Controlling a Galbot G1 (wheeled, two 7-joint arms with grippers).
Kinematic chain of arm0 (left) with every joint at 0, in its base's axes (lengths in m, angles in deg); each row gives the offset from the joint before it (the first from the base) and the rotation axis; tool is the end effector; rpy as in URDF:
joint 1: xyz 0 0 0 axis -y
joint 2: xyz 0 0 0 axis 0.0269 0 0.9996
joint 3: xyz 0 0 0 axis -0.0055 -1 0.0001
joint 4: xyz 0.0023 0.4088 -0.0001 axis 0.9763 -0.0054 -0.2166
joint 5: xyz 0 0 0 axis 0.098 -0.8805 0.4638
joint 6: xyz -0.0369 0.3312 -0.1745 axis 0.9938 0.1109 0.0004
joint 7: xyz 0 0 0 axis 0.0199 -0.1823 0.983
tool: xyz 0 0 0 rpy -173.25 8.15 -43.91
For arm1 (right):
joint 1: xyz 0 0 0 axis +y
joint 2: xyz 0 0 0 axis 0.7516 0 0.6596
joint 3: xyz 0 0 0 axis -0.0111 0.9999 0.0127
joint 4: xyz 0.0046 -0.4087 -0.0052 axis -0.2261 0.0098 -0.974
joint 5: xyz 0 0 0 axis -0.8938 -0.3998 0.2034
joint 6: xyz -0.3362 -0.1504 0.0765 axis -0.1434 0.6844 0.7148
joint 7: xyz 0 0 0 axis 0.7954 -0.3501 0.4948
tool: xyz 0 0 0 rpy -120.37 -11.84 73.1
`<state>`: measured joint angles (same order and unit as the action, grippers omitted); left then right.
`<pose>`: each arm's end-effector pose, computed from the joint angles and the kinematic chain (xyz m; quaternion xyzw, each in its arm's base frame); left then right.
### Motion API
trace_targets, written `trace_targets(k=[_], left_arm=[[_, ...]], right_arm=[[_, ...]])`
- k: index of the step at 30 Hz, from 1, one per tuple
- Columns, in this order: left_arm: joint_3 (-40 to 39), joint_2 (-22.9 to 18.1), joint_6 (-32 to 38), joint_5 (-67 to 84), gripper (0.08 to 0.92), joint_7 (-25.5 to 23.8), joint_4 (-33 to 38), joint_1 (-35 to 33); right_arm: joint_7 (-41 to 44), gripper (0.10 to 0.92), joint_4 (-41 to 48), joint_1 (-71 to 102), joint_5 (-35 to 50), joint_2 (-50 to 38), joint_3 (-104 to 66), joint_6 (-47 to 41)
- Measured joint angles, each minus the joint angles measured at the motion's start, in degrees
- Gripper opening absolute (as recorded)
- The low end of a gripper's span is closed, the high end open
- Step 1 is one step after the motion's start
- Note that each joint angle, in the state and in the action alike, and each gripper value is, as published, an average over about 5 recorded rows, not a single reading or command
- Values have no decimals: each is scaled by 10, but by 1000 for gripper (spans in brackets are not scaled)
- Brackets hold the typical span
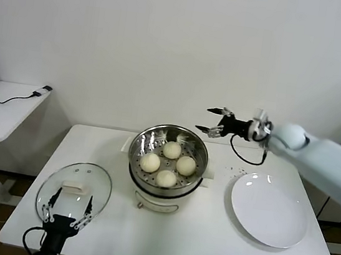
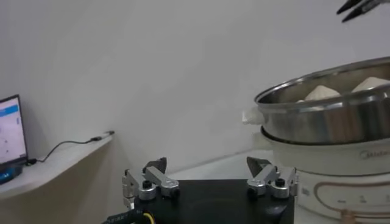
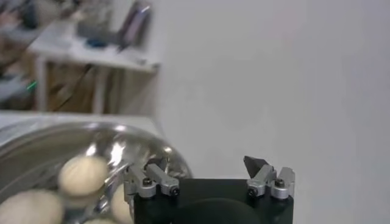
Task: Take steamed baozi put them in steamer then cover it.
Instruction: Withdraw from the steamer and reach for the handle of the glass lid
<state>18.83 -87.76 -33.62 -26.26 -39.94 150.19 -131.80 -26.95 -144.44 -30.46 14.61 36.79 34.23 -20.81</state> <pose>0.0869 0.0507 -0.3692 0.0211 -0.9848 -0.1600 0.0646 0.5643 -0.1643 -0.1767 0.4233 -0.8899 0.1584 0.0616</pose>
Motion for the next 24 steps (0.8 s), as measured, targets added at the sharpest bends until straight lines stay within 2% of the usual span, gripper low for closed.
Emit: trace_targets(k=[10,24], left_arm=[[25,3,3,-117,823,-5,7,5],[66,14,72,-532,823,13,-24,34]], right_arm=[[-88,823,-73,283,-18,-34,-315,0],[-102,823,-99,592,-82,7,-627,-9]])
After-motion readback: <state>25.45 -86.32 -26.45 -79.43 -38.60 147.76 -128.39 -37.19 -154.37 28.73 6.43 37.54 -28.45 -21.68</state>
